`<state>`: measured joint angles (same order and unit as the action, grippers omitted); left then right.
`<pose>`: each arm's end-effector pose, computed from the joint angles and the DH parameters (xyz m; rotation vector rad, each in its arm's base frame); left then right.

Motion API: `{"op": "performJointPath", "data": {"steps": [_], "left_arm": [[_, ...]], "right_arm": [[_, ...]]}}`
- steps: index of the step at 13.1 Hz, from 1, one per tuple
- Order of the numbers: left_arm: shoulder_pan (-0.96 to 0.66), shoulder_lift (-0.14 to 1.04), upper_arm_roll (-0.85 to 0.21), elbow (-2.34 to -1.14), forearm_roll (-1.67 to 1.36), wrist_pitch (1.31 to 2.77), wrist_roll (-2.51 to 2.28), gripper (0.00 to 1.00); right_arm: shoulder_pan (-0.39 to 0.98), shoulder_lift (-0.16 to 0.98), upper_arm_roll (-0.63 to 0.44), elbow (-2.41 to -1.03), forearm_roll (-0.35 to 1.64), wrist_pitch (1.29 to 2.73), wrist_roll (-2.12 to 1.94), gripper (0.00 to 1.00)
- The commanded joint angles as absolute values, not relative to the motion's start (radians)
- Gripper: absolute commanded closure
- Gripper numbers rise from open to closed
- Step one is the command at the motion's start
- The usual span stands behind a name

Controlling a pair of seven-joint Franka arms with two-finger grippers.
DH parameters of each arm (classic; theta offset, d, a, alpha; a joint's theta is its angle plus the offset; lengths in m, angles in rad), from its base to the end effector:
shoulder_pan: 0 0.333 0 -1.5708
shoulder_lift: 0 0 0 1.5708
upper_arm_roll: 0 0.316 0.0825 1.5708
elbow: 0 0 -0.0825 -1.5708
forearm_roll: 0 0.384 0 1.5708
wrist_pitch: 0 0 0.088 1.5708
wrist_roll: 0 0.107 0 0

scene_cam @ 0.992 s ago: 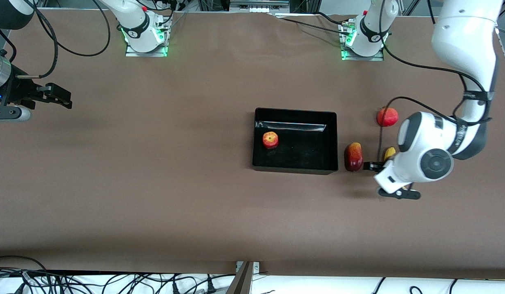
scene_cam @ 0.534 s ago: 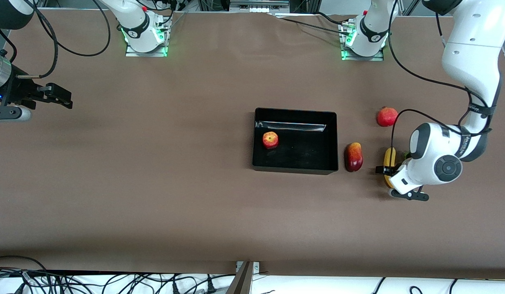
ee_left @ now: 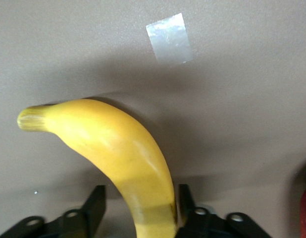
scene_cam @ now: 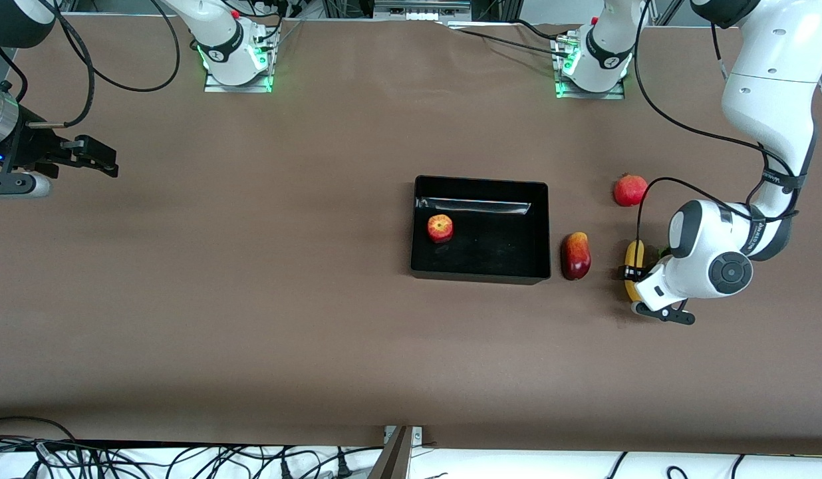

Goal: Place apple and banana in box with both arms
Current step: 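Grasp the banana's middle with the left gripper and lift it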

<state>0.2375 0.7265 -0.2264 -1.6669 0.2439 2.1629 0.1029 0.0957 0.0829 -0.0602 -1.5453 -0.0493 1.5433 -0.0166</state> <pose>0.6569 0.0298 0.1744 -3.0875 0.3249 0.3212 0.5748 0.0164 0.5876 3.0827 0.0814 -0.1300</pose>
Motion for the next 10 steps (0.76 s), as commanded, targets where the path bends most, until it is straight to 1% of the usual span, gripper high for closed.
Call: {"op": "performJointPath", "data": {"steps": [1,2,5,8,10], "left_arm": [[0.250,0.704,-0.250,-1.675,0.252,2.146,0.121,1.00],[0.247,0.697,-0.258,-1.661,0.233,2.108,0.120,1.00],[0.242,0.625,-0.355,-1.641,0.169,1.998,0.095,1.00],[0.241,0.559,-0.504,-1.617,0.104,1.841,-0.044,1.00],[0.241,0.546,-0.609,-1.620,0.103,1.780,-0.209,1.00]], "right_arm": [[0.086,0.086,-0.054,-1.531,-0.032,1.536,-0.021,0.00],[0.087,0.086,-0.054,-1.529,-0.032,1.534,-0.021,0.00],[0.086,0.086,-0.054,-1.529,-0.032,1.534,-0.021,0.00],[0.086,0.086,-0.054,-1.529,-0.032,1.534,-0.021,0.00],[0.086,0.086,-0.054,-1.529,-0.032,1.537,-0.021,0.00]]}}
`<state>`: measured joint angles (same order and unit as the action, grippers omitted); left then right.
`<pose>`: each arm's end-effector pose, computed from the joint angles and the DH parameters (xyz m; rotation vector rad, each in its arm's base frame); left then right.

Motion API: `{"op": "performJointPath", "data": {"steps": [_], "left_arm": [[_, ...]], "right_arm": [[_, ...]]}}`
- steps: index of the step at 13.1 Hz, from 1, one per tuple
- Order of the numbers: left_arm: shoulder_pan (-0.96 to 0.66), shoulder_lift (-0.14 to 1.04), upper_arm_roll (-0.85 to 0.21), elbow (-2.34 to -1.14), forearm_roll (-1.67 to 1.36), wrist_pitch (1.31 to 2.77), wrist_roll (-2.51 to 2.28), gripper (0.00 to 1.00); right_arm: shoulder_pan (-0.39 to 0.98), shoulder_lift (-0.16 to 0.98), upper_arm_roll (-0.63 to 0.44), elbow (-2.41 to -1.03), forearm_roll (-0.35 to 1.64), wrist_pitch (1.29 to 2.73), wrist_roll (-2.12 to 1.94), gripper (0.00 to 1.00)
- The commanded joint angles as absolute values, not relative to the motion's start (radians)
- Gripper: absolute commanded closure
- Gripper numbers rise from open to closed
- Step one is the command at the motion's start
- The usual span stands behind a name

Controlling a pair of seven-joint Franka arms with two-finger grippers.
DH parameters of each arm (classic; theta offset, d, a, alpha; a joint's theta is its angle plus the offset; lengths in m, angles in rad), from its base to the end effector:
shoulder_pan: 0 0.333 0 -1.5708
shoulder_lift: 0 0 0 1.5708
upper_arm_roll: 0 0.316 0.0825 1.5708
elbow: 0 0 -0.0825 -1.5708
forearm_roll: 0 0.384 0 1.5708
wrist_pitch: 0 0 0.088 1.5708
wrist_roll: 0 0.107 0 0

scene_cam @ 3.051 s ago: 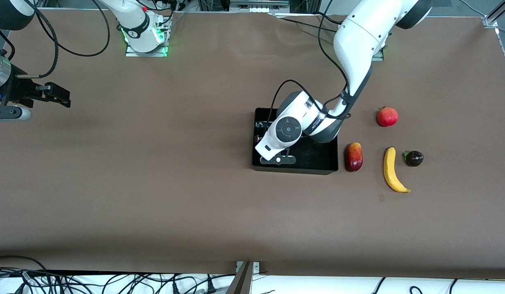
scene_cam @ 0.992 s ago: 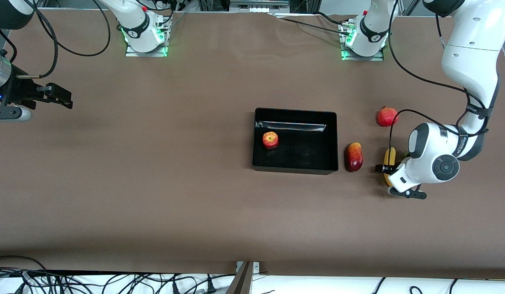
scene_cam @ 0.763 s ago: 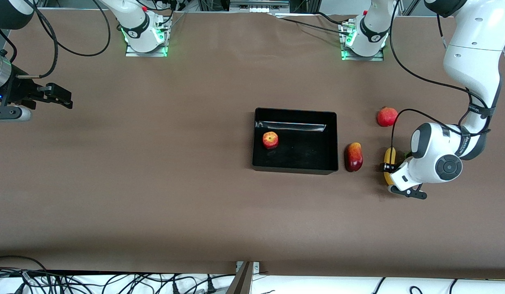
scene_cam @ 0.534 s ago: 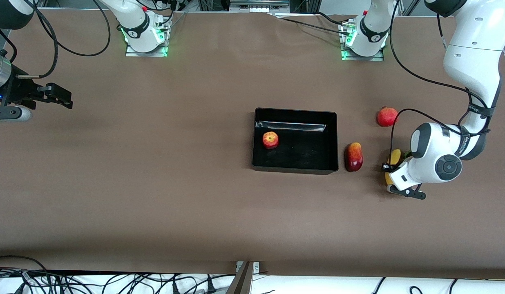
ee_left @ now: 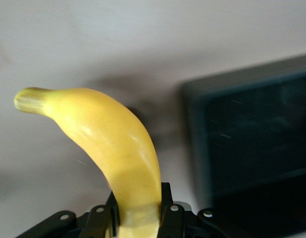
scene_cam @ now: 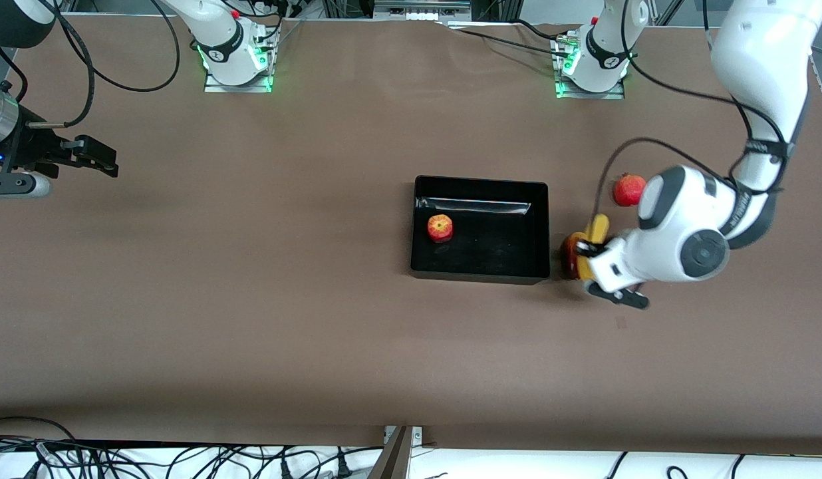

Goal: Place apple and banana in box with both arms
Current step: 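Carry the banana over the box and lower it beside the apple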

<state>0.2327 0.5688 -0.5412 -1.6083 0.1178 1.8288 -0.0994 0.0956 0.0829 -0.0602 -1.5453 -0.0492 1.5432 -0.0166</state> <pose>0.6344 -0.1476 0.3155 2.9680 -0.3310 -0.4457 0.5748 0.0164 0.5876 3.0828 0.0813 -0.1301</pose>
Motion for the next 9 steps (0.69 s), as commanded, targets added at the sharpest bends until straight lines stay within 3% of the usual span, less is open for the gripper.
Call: {"op": "performJointPath", "data": {"steps": [1,4,9], "left_arm": [[0.241,0.543,-0.653,-1.627,0.103,1.769,-0.282,1.00],[0.198,0.557,-0.695,-1.647,0.103,1.795,-0.428,1.00],[0.132,0.609,-0.693,-1.730,0.113,1.962,-0.552,1.00]], "right_arm": [[0.086,0.087,-0.054,-1.531,-0.031,1.536,-0.021,0.00],[0.086,0.087,-0.054,-1.531,-0.026,1.537,-0.021,0.00],[0.086,0.086,-0.055,-1.531,-0.025,1.534,-0.021,0.00]]}}
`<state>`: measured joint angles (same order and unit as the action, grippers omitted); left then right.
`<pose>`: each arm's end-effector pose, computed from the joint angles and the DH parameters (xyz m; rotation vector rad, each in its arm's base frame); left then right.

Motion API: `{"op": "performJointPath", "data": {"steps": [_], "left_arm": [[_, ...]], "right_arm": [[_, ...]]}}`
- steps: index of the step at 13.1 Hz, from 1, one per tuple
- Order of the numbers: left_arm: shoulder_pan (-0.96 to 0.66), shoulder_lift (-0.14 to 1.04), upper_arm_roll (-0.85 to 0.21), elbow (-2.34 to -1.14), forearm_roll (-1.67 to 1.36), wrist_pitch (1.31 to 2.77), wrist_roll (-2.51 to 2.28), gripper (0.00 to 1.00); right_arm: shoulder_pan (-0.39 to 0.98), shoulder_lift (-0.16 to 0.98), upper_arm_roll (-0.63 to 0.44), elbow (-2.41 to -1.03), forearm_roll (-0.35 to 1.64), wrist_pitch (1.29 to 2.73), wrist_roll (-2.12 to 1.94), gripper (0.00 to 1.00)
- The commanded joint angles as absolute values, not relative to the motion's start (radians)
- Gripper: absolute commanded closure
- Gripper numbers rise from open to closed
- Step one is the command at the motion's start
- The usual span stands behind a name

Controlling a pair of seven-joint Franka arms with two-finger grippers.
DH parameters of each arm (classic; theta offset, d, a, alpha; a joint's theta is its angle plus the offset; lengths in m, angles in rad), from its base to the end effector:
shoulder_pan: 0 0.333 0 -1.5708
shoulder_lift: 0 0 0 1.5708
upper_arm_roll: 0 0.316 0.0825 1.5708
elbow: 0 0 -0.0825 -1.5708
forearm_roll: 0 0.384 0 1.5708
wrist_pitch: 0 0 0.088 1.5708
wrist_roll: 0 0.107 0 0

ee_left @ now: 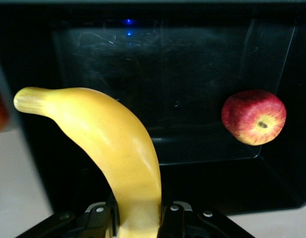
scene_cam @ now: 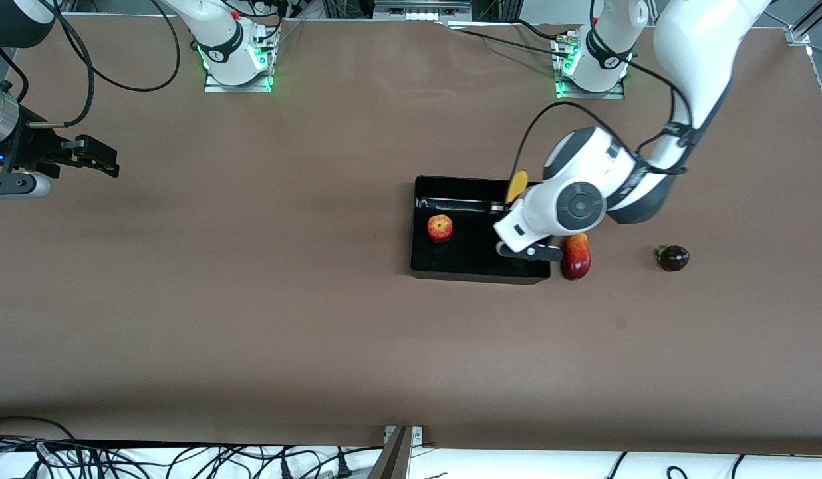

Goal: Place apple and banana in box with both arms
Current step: 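Carry the banana over the box and lower it beside the apple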

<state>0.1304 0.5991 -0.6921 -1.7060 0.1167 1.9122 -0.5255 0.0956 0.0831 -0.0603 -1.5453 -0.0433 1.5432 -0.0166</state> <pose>0.5641 -0.2943 0.2918 2.9888 -0.0744 -0.5390 0.5749 0.0170 0.5874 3.0887 0.0812 -0.1308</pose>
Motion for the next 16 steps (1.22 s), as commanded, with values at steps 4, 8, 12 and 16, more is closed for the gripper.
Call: {"op": "performJointPath", "data": {"steps": [4,8,12,16], "left_arm": [[0.109,0.641,-0.686,-1.730,0.124,1.991,-0.566,1.00],[0.104,0.678,-0.672,-1.712,0.188,2.028,-0.577,1.00],[0.097,0.703,-0.664,-1.669,0.201,2.031,-0.578,1.00],[0.054,0.735,-0.625,-1.629,0.201,2.033,-0.578,1.00]], "right_arm": [[0.086,0.086,-0.054,-1.529,-0.025,1.537,-0.021,0.00],[0.086,0.086,-0.054,-1.529,-0.025,1.537,-0.021,0.00],[0.086,0.086,-0.054,-1.529,-0.025,1.536,-0.021,0.00],[0.086,0.086,-0.054,-1.531,-0.025,1.537,-0.021,0.00]]}}
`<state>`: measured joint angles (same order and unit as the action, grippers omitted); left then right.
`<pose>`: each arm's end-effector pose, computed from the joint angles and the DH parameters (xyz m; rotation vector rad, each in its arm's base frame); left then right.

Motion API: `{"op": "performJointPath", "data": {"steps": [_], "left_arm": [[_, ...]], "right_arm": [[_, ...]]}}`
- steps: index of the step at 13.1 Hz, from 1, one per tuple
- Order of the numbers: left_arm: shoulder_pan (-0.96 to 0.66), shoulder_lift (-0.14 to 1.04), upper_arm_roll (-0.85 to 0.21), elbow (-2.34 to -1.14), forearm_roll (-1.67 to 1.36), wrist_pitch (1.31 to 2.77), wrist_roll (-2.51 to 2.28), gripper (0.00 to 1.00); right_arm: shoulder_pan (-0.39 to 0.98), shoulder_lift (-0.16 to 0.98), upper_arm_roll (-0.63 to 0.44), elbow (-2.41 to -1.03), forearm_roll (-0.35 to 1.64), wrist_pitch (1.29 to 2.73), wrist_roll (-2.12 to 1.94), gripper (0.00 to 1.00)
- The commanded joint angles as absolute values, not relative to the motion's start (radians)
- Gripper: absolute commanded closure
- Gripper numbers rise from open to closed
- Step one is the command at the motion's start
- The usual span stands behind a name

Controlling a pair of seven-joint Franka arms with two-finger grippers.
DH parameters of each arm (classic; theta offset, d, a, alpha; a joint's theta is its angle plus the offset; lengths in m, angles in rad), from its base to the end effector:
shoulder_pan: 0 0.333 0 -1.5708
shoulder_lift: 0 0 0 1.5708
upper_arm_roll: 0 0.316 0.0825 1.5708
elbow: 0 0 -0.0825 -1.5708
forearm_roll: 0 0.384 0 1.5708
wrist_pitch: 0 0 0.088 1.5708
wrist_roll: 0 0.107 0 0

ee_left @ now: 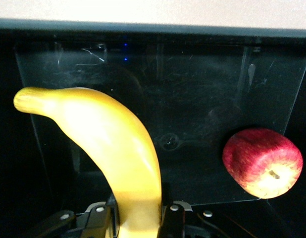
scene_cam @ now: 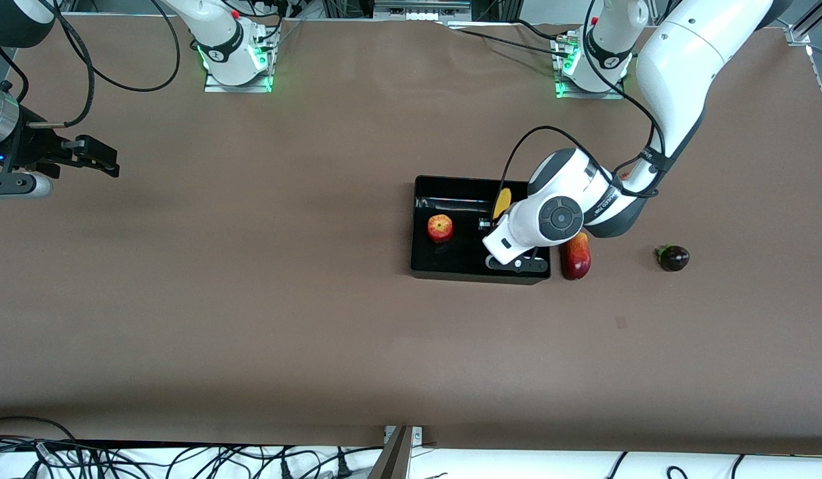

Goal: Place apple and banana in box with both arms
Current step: 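Open the left gripper to release the banana in the box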

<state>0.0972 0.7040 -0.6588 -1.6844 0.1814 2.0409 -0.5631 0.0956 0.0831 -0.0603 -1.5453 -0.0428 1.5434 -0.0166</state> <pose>0.5791 -0.3005 0.2432 2.9843 -0.0306 -0.4593 0.5749 0.0170 0.5874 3.0892 0.0812 -0.1305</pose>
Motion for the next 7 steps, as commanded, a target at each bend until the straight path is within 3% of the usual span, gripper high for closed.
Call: {"op": "performJointPath", "data": {"steps": [1,3,4,5,7], "left_arm": [[0.029,0.739,-0.606,-1.628,0.201,2.034,-0.578,1.00],[0.008,0.738,-0.581,-1.625,0.199,2.033,-0.578,0.96],[0.014,0.736,-0.580,-1.611,0.195,2.033,-0.577,0.22],[0.027,0.729,-0.581,-1.603,0.190,2.025,-0.569,0.00],[0.041,0.704,-0.583,-1.598,0.189,2.011,-0.571,0.00]], "right_arm": [[0.086,0.086,-0.054,-1.529,-0.025,1.536,-0.021,0.00],[0.086,0.086,-0.054,-1.529,-0.025,1.539,-0.021,0.00],[0.086,0.086,-0.054,-1.529,-0.025,1.537,-0.021,0.00],[0.086,0.086,-0.054,-1.529,-0.025,1.539,-0.021,0.00],[0.086,0.086,-0.054,-1.529,-0.025,1.539,-0.021,0.00]]}}
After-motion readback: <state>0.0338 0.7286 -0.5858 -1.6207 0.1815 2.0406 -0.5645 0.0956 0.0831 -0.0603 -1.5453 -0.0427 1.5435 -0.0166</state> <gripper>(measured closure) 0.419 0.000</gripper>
